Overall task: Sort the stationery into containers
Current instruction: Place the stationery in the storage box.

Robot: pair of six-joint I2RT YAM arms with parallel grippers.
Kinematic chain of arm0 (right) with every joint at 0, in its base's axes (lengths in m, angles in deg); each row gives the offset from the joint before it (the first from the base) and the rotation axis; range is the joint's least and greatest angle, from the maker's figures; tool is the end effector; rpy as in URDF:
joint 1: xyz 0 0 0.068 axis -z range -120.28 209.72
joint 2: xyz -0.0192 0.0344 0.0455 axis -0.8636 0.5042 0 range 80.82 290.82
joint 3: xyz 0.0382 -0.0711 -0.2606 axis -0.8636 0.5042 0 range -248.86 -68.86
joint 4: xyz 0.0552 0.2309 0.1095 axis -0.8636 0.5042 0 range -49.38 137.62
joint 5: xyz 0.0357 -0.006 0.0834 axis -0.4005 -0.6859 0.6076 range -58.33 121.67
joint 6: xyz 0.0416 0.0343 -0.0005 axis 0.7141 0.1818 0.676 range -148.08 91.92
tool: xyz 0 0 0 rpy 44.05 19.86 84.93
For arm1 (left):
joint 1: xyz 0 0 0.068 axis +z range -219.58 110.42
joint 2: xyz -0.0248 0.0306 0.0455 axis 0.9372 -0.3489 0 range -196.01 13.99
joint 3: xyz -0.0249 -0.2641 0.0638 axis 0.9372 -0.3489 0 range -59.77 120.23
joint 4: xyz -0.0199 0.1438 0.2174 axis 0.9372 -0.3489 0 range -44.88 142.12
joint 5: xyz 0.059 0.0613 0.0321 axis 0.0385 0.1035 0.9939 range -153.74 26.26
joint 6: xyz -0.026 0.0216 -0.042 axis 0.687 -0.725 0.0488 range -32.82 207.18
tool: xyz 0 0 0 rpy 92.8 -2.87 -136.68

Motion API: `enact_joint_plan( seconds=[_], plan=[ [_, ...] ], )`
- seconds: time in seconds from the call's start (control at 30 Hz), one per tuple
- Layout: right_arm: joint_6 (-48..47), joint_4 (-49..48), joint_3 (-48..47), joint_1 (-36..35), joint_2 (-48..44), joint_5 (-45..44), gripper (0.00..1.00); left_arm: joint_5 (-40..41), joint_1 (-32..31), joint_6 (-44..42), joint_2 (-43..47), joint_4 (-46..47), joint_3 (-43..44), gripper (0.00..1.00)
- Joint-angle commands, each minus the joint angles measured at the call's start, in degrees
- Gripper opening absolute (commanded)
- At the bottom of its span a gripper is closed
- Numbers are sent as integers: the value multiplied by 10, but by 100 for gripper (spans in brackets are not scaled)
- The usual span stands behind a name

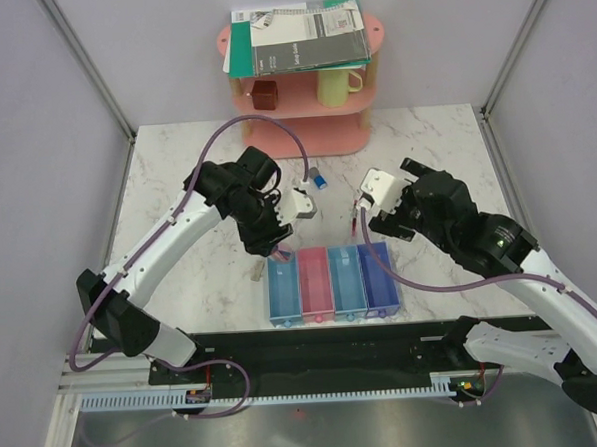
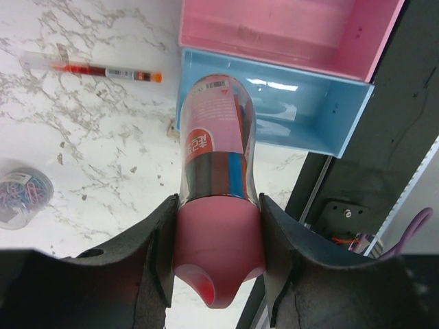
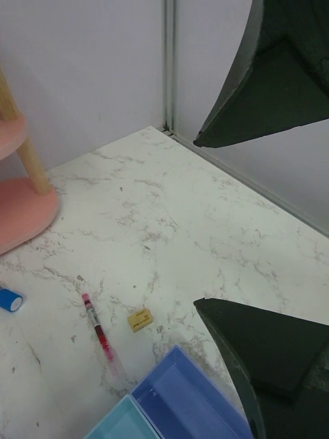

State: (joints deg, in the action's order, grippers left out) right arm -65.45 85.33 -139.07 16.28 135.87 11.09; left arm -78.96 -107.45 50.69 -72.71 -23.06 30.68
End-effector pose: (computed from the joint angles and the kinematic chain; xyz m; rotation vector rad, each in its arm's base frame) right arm 0.1415 0.1168 0.3990 -1.1656 1.7044 -0.3089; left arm 0.2152 -0.1791 0.3503 1.7391 2.1917 -0.3792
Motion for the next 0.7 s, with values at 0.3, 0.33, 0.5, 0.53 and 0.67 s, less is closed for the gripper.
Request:
enact_joint_plan(
  seconds=[0.3, 0.33, 0.5, 0.53, 0.67],
  plan=[
    [70, -61, 27, 77, -48, -2, 98, 104, -76, -24, -20, 43, -57, 2],
    [71, -61, 29, 78, -51, -2, 98, 113, -77, -31, -29, 48, -55, 2],
    [77, -63, 32, 78, -60, -4, 98, 129, -81, -40, -61, 50, -31, 2],
    [77, -65, 34, 78, -62, -4, 98, 130, -83, -42, -64, 50, -32, 2],
    [79, -71, 41, 78, -64, -3, 98, 137, -89, -38, -87, 62, -34, 2]
  ],
)
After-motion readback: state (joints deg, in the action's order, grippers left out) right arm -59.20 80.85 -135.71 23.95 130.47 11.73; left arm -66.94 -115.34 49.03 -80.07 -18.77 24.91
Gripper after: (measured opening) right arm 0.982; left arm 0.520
